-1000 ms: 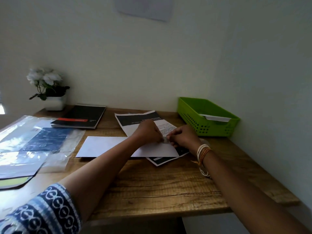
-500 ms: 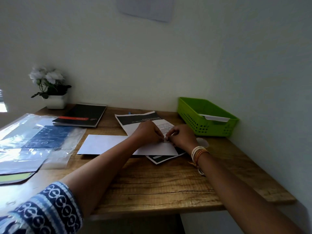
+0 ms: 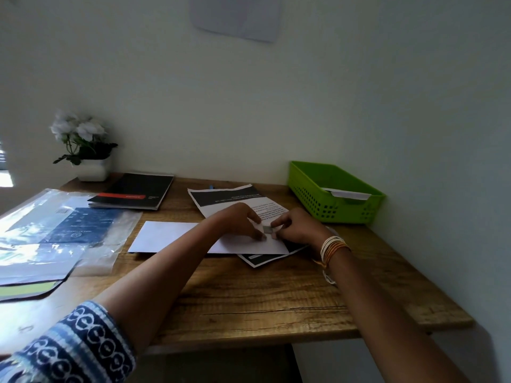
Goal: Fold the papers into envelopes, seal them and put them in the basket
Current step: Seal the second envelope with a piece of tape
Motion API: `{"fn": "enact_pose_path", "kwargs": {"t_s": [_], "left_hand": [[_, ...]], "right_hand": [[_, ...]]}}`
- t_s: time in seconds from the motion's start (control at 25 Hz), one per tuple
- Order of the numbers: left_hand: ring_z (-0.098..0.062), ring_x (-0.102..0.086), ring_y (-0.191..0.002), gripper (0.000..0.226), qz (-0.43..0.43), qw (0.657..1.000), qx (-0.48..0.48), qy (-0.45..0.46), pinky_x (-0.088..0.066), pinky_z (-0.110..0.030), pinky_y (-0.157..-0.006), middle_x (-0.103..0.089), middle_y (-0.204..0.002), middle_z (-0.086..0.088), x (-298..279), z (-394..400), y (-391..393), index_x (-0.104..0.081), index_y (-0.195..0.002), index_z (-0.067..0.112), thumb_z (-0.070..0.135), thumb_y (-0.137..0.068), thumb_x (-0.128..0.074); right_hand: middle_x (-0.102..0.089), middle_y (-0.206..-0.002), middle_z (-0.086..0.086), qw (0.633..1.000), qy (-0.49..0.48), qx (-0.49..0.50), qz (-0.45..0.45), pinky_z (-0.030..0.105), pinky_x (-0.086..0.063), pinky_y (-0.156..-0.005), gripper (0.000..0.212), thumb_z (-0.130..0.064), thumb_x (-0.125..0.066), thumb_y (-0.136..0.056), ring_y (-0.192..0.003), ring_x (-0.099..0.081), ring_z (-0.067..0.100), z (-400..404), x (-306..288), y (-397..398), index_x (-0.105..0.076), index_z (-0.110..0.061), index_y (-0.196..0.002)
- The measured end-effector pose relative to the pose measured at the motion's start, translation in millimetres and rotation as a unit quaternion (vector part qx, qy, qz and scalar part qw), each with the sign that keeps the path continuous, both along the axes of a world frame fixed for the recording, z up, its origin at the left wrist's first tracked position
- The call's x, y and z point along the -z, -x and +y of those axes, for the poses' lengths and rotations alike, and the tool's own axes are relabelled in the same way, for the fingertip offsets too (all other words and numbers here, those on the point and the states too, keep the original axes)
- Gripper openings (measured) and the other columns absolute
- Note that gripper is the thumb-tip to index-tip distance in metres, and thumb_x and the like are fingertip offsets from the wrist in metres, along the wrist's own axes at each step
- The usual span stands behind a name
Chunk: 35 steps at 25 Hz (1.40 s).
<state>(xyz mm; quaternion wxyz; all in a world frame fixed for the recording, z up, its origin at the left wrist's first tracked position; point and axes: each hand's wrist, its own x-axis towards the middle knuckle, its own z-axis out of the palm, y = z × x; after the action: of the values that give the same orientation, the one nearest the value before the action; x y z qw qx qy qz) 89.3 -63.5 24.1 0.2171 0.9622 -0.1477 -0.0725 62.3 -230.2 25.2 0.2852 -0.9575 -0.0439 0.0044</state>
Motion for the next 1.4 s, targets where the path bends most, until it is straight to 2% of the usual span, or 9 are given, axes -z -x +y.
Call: {"fn": "enact_pose_path", "kwargs": {"t_s": [0.16,0.36,0.6,0.72,0.92,1.0,1.12,1.24,1.4], "left_hand": [[-0.037,-0.022,-0.139,0.109,-0.043,0.979,-0.076,-0.186,-0.02,-0.054,-0.11,-0.026,-0.152,-0.017,0,7,3,-0.036,-0.141,0.017,0.083,-0.058,-0.058],[-0.027,-0.048,-0.121,0.096,-0.049,0.98,-0.052,-0.188,-0.035,-0.045,-0.1,-0.053,-0.133,-0.005,-1,8,-5,-0.052,-0.124,0.017,0.085,-0.056,-0.057],[-0.023,-0.061,-0.087,0.037,-0.078,0.997,-0.015,0.008,-0.042,-0.023,-0.066,-0.069,-0.095,-0.009,-12,21,-6,-0.07,-0.093,0.005,0.04,-0.086,-0.064],[-0.015,-0.056,-0.069,0.023,-0.118,0.98,-0.084,0.135,-0.038,-0.023,-0.054,-0.064,-0.077,-0.003,-26,29,-8,-0.068,-0.072,0.013,0.032,-0.084,-0.068],[-0.023,-0.063,-0.079,0.019,-0.183,0.952,-0.145,0.199,-0.044,-0.025,-0.066,-0.071,-0.086,-0.009,-61,21,-7,-0.071,-0.071,0.015,0.031,-0.081,-0.071],[-0.027,-0.065,-0.083,0.022,-0.201,0.934,-0.171,0.239,-0.041,-0.025,-0.066,-0.071,-0.087,-0.012,-78,13,-4,-0.073,-0.076,0.011,0.031,-0.083,-0.069],[-0.032,-0.066,-0.086,0.029,-0.201,0.893,-0.229,0.331,-0.037,-0.025,-0.064,-0.071,-0.089,-0.017,-96,-5,4,-0.07,-0.076,0.006,0.032,-0.086,-0.066],[-0.033,-0.067,-0.089,0.027,-0.143,0.86,-0.22,0.437,-0.043,-0.025,-0.065,-0.071,-0.091,-0.02,-99,-27,5,-0.071,-0.074,0.005,0.03,-0.085,-0.067],[-0.034,-0.068,-0.077,0.021,-0.009,0.83,-0.162,0.534,-0.059,-0.047,-0.071,-0.07,-0.088,-0.019,-92,-50,10,-0.064,-0.072,0.008,0.024,-0.083,-0.07]], "right_hand": [[-0.062,-0.11,0.005,0.999,-0.031,0.015,0.003,0.03,-0.046,-0.097,0.047,-0.016,-0.076,-0.079,-0.11,-0.059,0.02,-3,2,8,-0.063,-0.007,-0.123],[-0.063,-0.11,0.006,0.997,-0.068,0.034,-0.001,0.029,-0.049,-0.089,0.045,-0.015,-0.078,-0.076,-0.105,-0.061,0.02,-1,5,5,-0.064,-0.009,-0.118],[-0.062,-0.123,0.01,0.991,-0.116,0.068,-0.024,0.033,-0.048,-0.094,0.042,-0.023,-0.078,-0.076,-0.112,-0.059,0.024,2,9,4,-0.065,-0.012,-0.115],[-0.061,-0.122,0.011,0.96,-0.262,0.089,-0.045,0.032,-0.052,-0.084,0.04,-0.024,-0.073,-0.082,-0.106,-0.06,0.023,4,7,5,-0.061,-0.01,-0.118],[-0.058,-0.095,0.01,0.829,-0.554,0.078,0.015,0.028,-0.054,-0.064,0.01,-0.014,-0.069,-0.085,-0.086,-0.056,0.02,10,-9,15,-0.059,-0.014,-0.086],[-0.055,-0.091,0.008,0.791,-0.607,0.072,0.043,0.028,-0.053,-0.063,0.011,-0.011,-0.066,-0.087,-0.082,-0.055,0.022,14,-13,23,-0.062,-0.011,-0.097],[-0.065,-0.104,0.014,0.766,-0.635,-0.001,0.099,0.034,-0.056,-0.072,0.021,-0.017,-0.06,-0.091,-0.087,-0.063,0.026,19,-16,41,-0.062,-0.011,-0.111],[-0.064,-0.12,0.019,0.751,-0.657,-0.03,0.059,0.045,-0.055,-0.085,0.028,-0.011,-0.054,-0.094,-0.099,-0.064,0.032,10,-23,49,-0.058,-0.005,-0.121],[-0.065,-0.115,0.022,0.793,-0.606,0.058,-0.023,0.051,-0.053,-0.085,0.021,-0.008,-0.061,-0.09,-0.095,-0.064,0.036,-25,-47,46,-0.063,-0.001,-0.109]]}}
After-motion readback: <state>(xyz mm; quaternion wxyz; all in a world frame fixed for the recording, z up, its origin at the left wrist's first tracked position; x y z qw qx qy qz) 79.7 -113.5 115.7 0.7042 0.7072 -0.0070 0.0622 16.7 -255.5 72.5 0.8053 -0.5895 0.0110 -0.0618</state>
